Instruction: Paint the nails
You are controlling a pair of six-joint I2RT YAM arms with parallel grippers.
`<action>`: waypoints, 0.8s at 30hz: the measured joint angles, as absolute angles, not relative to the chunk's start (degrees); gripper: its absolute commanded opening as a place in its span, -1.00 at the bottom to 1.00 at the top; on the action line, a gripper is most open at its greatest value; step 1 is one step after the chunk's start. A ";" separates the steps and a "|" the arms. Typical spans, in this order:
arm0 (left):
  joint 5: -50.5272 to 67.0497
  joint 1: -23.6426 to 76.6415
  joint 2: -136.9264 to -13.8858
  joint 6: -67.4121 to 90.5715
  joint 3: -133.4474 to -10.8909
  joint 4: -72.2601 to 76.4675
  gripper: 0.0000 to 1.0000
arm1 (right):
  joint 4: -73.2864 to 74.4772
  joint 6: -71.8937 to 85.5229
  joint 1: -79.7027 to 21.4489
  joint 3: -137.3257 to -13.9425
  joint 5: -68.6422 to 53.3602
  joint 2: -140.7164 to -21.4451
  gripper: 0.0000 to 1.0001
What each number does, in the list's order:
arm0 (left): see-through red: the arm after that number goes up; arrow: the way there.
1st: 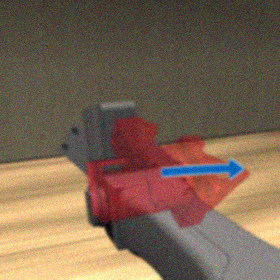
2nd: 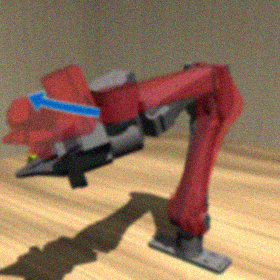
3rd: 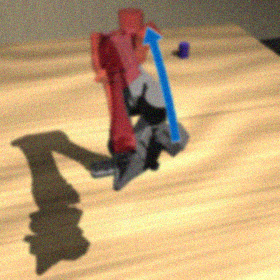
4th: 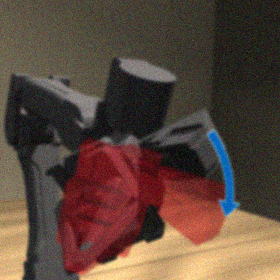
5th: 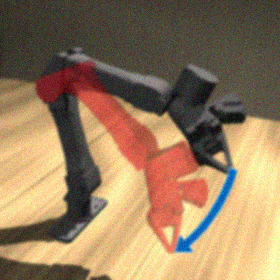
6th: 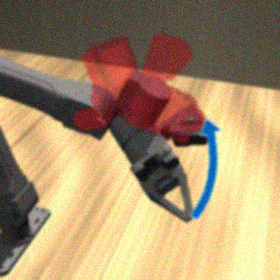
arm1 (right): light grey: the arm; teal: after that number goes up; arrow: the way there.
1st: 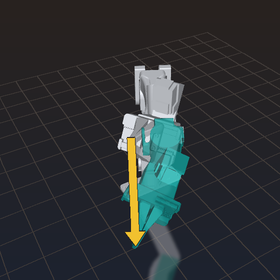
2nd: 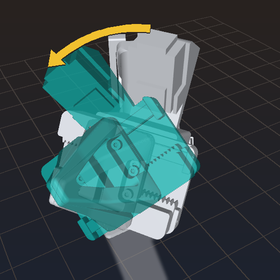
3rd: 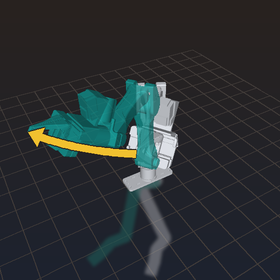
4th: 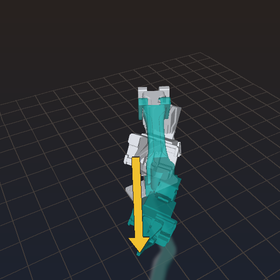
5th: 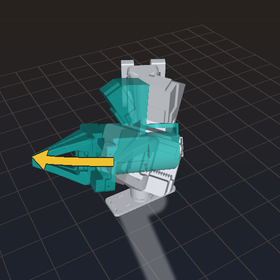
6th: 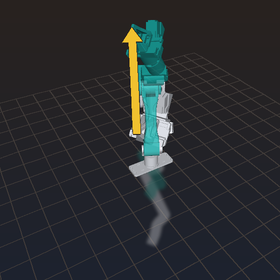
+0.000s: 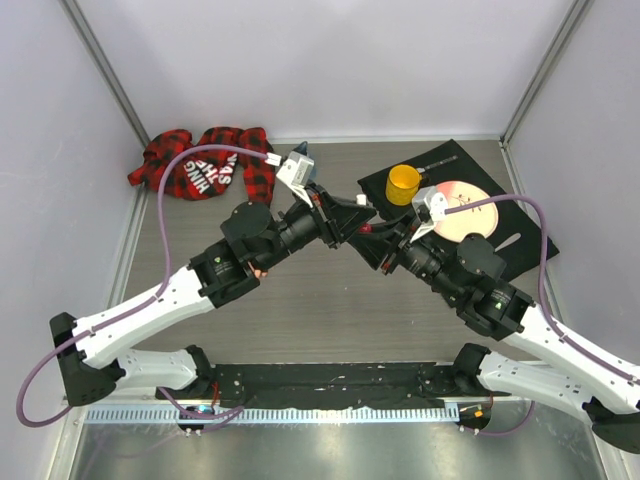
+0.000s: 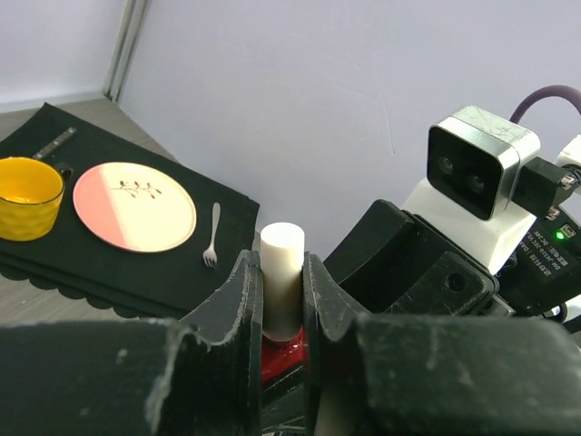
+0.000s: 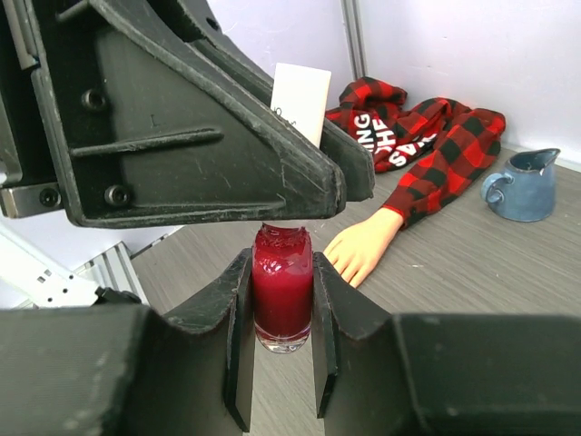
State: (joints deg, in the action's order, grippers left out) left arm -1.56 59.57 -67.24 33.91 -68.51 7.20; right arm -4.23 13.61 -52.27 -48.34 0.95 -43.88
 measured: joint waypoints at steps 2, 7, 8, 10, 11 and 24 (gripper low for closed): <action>-2.11 59.66 -67.24 33.85 -67.57 9.04 -0.99 | -4.25 13.61 -52.29 -48.31 1.52 -43.88 -0.99; -2.39 59.68 -67.24 33.85 -66.35 11.44 -0.22 | -4.23 13.61 -52.29 -48.31 2.09 -43.86 -0.99; -2.42 59.68 -67.24 33.67 -66.24 11.60 -0.07 | -4.23 13.63 -52.29 -48.31 2.09 -43.86 -0.99; -2.00 59.86 -67.07 33.78 -65.76 11.53 0.21 | -4.69 13.61 -52.21 -48.29 2.85 -43.88 -0.99; -1.85 60.14 -66.87 34.00 -65.25 11.44 0.31 | -4.73 13.61 -52.01 -48.29 3.27 -43.81 -0.99; -3.62 60.75 -60.10 31.40 -65.71 -0.12 0.64 | -5.02 13.37 -51.90 -46.83 3.49 -42.94 -0.99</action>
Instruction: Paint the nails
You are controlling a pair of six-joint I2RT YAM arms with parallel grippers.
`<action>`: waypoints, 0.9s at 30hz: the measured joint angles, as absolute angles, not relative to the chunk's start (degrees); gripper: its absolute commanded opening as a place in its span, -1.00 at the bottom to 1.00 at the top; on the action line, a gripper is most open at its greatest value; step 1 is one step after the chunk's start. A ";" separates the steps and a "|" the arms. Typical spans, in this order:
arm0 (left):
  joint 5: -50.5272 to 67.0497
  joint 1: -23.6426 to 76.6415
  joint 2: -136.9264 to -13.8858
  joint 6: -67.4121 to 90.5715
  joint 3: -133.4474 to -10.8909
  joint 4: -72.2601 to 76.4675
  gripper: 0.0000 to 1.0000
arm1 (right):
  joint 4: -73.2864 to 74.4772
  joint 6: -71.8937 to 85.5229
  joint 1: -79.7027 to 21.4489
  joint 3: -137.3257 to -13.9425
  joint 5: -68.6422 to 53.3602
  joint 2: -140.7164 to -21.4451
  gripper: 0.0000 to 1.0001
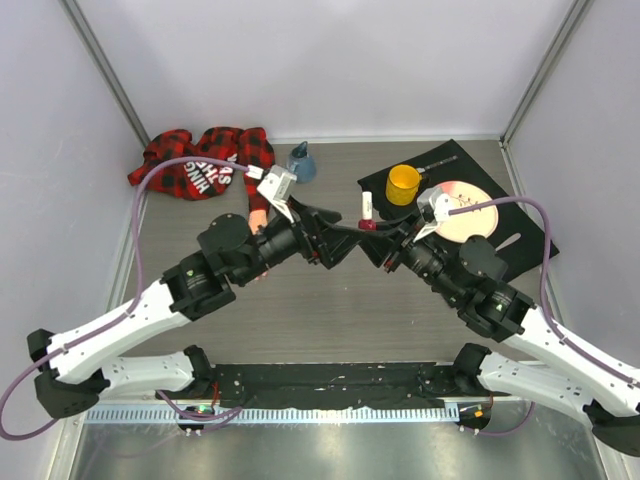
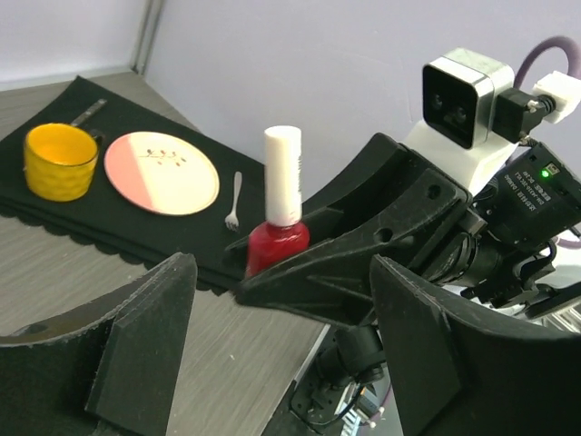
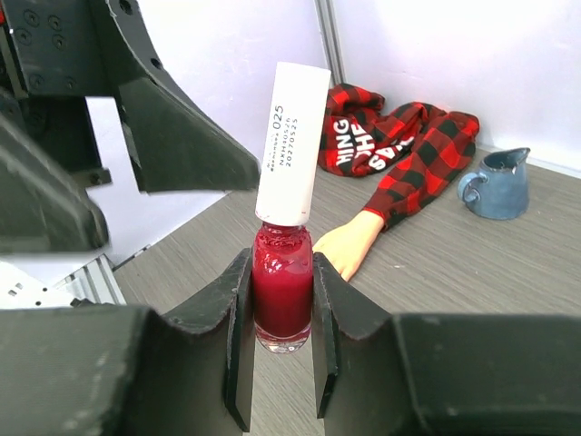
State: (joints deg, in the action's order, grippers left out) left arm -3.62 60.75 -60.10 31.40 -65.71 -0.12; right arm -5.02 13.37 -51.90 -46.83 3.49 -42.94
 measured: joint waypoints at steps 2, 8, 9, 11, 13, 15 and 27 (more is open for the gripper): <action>-5.23 60.64 -58.02 31.24 -66.76 -4.08 0.61 | -4.91 13.06 -51.88 -46.83 2.20 -42.33 -0.99; -5.02 58.02 -59.27 31.73 -80.07 -17.78 0.59 | -4.01 11.03 -51.88 -46.83 -3.66 -41.15 -0.99; -4.29 57.49 -60.58 32.01 -83.99 -20.43 0.59 | -3.70 10.61 -51.88 -46.83 -4.86 -41.06 -0.99; -2.74 56.82 -62.61 32.34 -88.86 -23.94 0.61 | -2.87 10.17 -51.88 -46.83 -6.17 -40.93 -0.99; -0.93 56.21 -64.97 32.60 -93.27 -27.64 0.59 | -2.20 9.78 -51.88 -46.81 -7.14 -40.75 -0.99; 1.08 55.33 -67.77 32.86 -97.67 -32.32 0.52 | -1.54 9.50 -51.88 -46.81 -7.94 -40.60 -0.98; 16.82 49.76 -81.23 34.04 -110.59 -50.24 0.13 | 0.71 7.75 -51.88 -46.81 -11.49 -40.64 -0.99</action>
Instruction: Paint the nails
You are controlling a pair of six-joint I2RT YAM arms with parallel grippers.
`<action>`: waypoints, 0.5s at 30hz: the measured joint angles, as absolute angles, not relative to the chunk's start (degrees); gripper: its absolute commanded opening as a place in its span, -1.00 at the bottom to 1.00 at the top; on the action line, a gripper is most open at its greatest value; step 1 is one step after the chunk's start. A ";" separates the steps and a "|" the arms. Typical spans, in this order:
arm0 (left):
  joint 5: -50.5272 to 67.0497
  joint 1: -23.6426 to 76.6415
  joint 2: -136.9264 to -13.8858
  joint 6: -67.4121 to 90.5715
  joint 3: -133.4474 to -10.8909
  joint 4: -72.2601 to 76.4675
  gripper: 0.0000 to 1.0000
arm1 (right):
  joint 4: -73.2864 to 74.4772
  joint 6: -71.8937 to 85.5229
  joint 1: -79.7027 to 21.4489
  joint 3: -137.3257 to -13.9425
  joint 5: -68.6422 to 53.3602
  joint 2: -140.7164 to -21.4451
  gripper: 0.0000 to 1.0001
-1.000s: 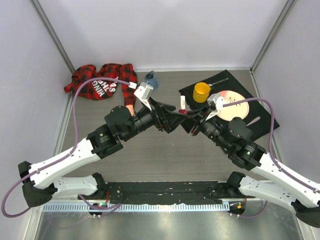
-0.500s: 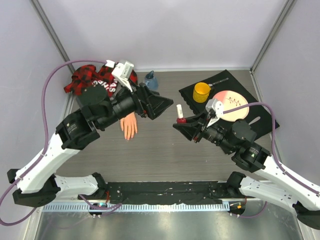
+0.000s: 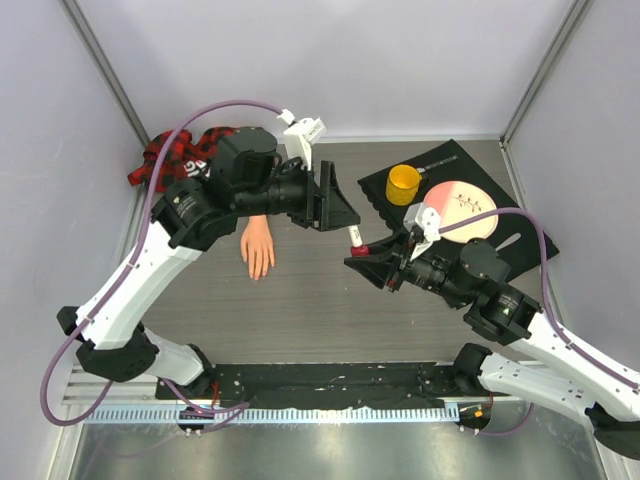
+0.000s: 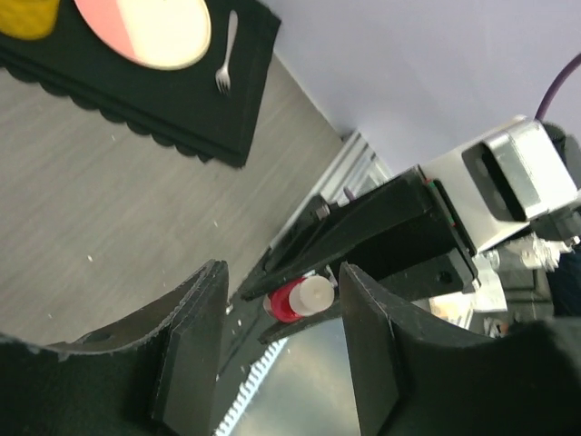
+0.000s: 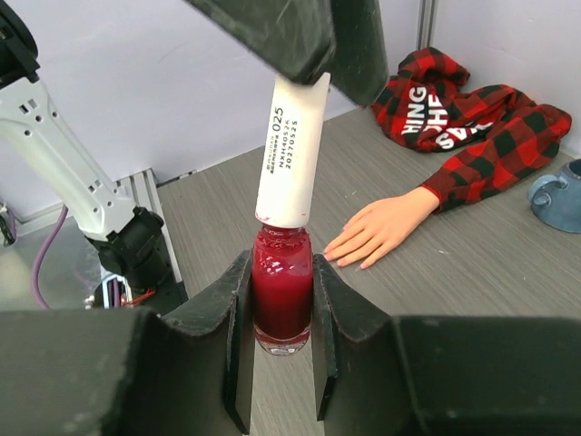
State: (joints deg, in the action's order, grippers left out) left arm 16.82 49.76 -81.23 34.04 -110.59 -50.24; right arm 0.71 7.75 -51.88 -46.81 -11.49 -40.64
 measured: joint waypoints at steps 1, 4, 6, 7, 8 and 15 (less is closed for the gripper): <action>17.78 49.71 -81.52 34.04 -110.59 -51.00 0.17 | 0.84 7.62 -51.88 -46.81 -11.68 -40.77 -0.99; 20.21 49.47 -81.76 33.98 -110.59 -52.34 0.28 | 1.32 7.35 -51.88 -46.83 -12.21 -41.41 -0.98; 21.65 49.47 -81.71 33.93 -110.59 -52.58 0.32 | 1.87 7.20 -51.88 -46.83 -12.40 -41.78 -0.99; 22.11 49.47 -81.69 33.87 -110.59 -52.60 0.33 | 2.02 7.18 -51.88 -46.83 -12.43 -41.87 -0.99; 22.61 49.47 -81.69 33.82 -110.59 -52.60 0.31 | 2.04 7.18 -51.88 -46.83 -12.47 -41.95 -0.99; 24.36 49.47 -81.76 32.91 -110.61 -53.89 0.14 | 2.24 6.96 -51.88 -47.18 -12.75 -42.44 -0.99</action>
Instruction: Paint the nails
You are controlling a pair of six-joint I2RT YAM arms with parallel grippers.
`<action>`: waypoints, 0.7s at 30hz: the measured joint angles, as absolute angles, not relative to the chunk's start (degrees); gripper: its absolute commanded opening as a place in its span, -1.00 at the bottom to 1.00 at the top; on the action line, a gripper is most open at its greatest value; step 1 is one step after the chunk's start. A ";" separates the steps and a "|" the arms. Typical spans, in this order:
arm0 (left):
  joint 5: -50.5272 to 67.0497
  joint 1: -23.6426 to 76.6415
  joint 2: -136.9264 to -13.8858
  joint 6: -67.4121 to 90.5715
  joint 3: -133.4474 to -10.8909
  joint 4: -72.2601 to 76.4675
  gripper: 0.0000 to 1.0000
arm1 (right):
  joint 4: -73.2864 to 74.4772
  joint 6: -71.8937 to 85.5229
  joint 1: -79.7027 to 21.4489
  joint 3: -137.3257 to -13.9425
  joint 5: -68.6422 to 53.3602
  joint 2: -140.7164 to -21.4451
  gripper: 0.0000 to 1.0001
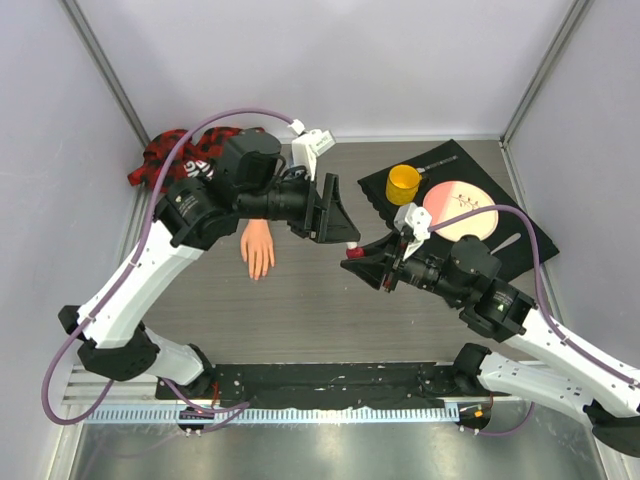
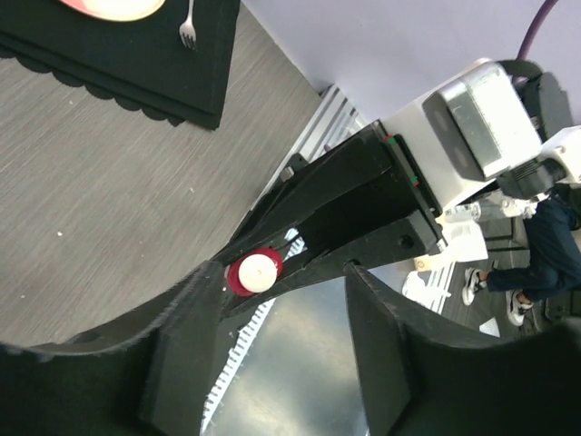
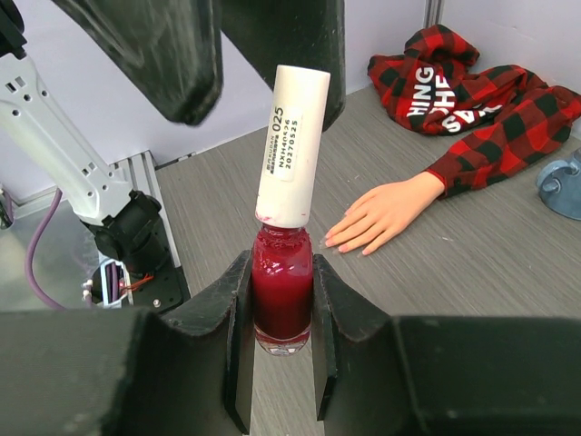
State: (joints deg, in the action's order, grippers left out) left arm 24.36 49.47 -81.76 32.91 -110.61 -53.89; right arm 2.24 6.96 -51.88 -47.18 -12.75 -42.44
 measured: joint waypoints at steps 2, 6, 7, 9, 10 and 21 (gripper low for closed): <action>24.49 49.47 -81.89 32.45 -110.72 -54.63 0.06 | 2.24 6.81 -51.88 -47.31 -12.78 -42.63 -0.99; 24.45 49.47 -82.56 31.81 -111.81 -56.05 -0.02 | 2.26 6.50 -51.88 -47.37 -12.78 -42.78 -0.99; 24.45 49.47 -82.67 31.57 -111.98 -56.25 -0.03 | 2.26 6.39 -51.88 -47.37 -12.78 -42.78 -0.99; 24.47 49.47 -82.83 31.18 -112.33 -56.53 -0.08 | 2.26 6.33 -51.88 -47.37 -12.78 -42.78 -0.99; 24.45 49.47 -82.85 31.07 -112.40 -56.58 -0.08 | 2.26 6.33 -51.88 -47.37 -12.78 -42.78 -0.99; 24.43 49.47 -84.33 30.44 -113.45 -57.76 -0.22 | 2.26 6.33 -51.88 -47.37 -12.80 -42.78 -0.98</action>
State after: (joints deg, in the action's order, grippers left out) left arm 24.43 49.47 -84.33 30.44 -113.45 -57.76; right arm 2.26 6.33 -51.88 -47.37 -12.80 -42.78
